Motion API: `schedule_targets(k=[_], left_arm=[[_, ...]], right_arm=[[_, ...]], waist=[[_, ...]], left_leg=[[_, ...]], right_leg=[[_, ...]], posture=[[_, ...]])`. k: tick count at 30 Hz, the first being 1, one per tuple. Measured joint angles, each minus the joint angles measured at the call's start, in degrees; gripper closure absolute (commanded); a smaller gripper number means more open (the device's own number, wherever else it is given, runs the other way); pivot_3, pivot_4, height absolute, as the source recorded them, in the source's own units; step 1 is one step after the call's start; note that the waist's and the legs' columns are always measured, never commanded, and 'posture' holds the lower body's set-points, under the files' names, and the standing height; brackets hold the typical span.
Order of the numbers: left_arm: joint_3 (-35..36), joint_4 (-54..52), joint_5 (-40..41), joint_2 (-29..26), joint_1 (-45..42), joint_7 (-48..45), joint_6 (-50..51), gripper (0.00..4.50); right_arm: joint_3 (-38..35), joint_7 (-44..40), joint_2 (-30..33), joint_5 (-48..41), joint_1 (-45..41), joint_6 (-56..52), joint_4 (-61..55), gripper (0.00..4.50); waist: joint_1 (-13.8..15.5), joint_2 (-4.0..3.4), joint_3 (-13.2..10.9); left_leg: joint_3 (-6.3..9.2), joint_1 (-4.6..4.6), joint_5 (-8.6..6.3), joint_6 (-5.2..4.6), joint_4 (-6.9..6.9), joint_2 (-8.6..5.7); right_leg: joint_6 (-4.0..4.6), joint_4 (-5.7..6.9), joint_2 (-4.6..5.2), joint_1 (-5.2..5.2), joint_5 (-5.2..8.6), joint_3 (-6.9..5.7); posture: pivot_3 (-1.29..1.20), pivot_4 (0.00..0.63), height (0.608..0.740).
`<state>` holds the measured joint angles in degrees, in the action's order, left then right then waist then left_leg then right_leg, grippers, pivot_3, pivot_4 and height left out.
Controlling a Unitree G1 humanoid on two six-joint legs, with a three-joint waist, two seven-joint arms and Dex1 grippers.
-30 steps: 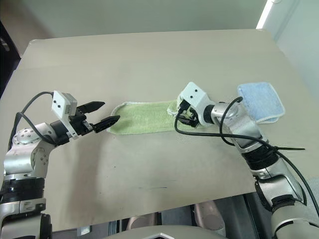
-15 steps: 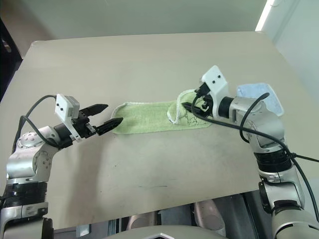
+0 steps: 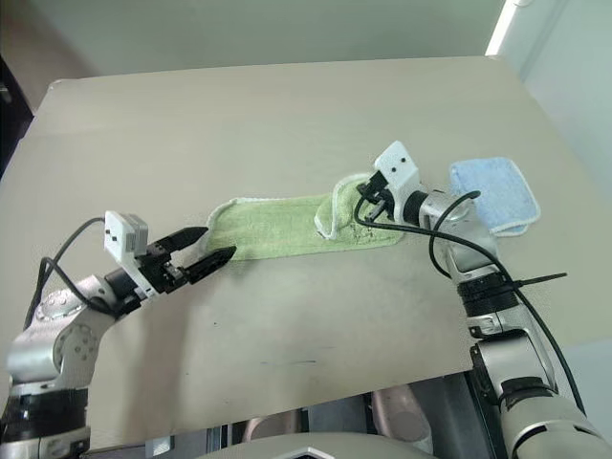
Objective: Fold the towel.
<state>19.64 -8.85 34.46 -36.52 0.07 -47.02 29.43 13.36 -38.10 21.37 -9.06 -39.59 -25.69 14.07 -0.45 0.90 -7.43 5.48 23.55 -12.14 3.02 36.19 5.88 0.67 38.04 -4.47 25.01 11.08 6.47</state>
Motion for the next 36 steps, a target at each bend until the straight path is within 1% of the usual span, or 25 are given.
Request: schedule_targets(k=[1,3,7,9,13,15,17,23,24,25,32,36], left_arm=[[0.8,-1.4,0.9,0.7,1.3,1.2,1.1,0.0],[2.1,-3.0,2.7,2.1,2.5,2.9,2.5,0.0],[3.3,-7.3,6.4,5.4,5.1,8.5,6.2,0.0],[4.0,-8.7,8.2,7.4,6.0,12.4,8.8,0.0],[5.5,-12.7,14.0,13.3,9.2,20.8,13.9,0.0],[8.0,-13.7,19.7,16.8,9.3,26.5,16.6,0.0],[9.7,-13.8,24.4,18.6,9.0,30.8,18.2,0.0],[11.3,-13.9,35.3,20.6,8.4,42.2,20.7,0.0],[11.6,-13.9,37.4,21.1,8.5,43.9,20.7,0.0],[11.9,-13.9,39.5,21.5,8.7,45.2,20.7,0.0],[12.8,-14.5,54.2,22.0,15.9,50.0,19.3,0.0],[11.7,-14.8,56.7,21.9,16.6,53.0,17.6,0.0]], right_arm=[[1.5,-0.2,-0.3,1.6,0.0,0.8,2.5,4.45],[3.0,-0.2,-0.6,3.6,0.1,2.0,5.9,4.45],[3.1,-0.2,-1.3,5.4,-0.1,5.6,8.5,4.45],[2.7,-0.3,-1.3,5.3,0.0,6.5,8.4,4.45],[-1.3,-2.5,-0.3,3.3,-0.1,8.6,3.0,4.45],[-3.3,-4.0,0.4,2.1,-1.2,10.0,-1.2,4.45],[-4.0,-4.8,1.0,1.3,-2.1,10.5,-3.8,4.45],[-5.7,-5.9,1.7,0.2,-2.8,11.0,-7.2,4.45],[-5.8,-6.0,1.9,0.2,-2.9,11.0,-7.6,4.45],[-5.8,-6.0,1.9,0.2,-3.1,11.1,-7.8,4.45],[-5.8,-6.0,2.4,0.3,-3.4,11.7,-8.0,4.45],[-5.8,-6.0,2.5,0.3,-3.4,11.9,-8.0,4.45]], waist=[[0.1,0.0,0.0],[0.3,-0.01,0.0],[0.3,0.0,0.0],[0.3,-0.02,0.0],[0.3,-0.04,0.0],[0.3,-0.04,0.0],[0.3,-0.04,0.0],[0.3,-0.05,0.0],[0.3,-0.06,0.0],[0.3,-0.06,0.0],[0.2,-0.11,-0.1],[0.2,-0.21,-0.1]], left_leg=[[0.03,-0.02,-0.01,0.0,-0.01,0.04],[0.03,-0.09,-0.01,0.02,-0.03,0.08],[-0.01,-0.6,-0.08,0.12,-0.04,0.13],[-0.01,-0.65,-0.08,0.12,-0.03,0.13],[-0.19,-0.64,-0.09,0.17,-0.02,0.08],[-0.35,-0.69,-0.1,0.2,-0.03,0.02],[-0.4,-0.76,-0.1,0.2,-0.03,0.03],[-0.56,-1.61,-0.16,0.3,-0.06,-0.07],[-0.59,-1.67,-0.19,0.34,-0.06,-0.07],[-0.62,-1.68,-0.21,0.38,-0.06,-0.07],[-0.75,-1.69,-0.37,0.64,-0.06,-0.06],[-0.83,-1.74,-0.42,0.73,-0.06,-0.07]], right_leg=[[0.22,0.0,-0.03,-0.02,0.08,-0.01],[0.33,0.01,-0.05,-0.08,0.11,-0.01],[0.41,-0.01,-0.11,-0.56,0.05,0.01],[0.44,-0.01,-0.13,-0.62,0.04,0.03],[0.45,-0.01,-0.17,-0.64,0.11,0.03],[0.48,0.0,-0.2,-0.66,0.15,0.02],[0.49,0.0,-0.25,-0.74,0.17,0.01],[0.37,-0.02,-0.24,-1.52,0.35,0.12],[0.19,-0.02,-0.24,-1.59,0.48,0.12],[0.03,-0.02,-0.24,-1.6,0.57,0.13],[0.18,-0.01,-0.24,-1.56,0.66,0.2],[0.27,-0.01,-0.24,-1.6,0.72,0.23]], posture=[[0.0,0.15,0.74],[0.0,0.15,0.74],[0.0,0.15,0.74],[0.0,0.15,0.74],[0.0,0.15,0.74],[0.0,0.15,0.74],[0.0,0.15,0.74],[0.0,0.15,0.74],[0.0,0.15,0.74],[0.0,0.15,0.74],[0.0,0.15,0.74],[0.0,0.15,0.74]])
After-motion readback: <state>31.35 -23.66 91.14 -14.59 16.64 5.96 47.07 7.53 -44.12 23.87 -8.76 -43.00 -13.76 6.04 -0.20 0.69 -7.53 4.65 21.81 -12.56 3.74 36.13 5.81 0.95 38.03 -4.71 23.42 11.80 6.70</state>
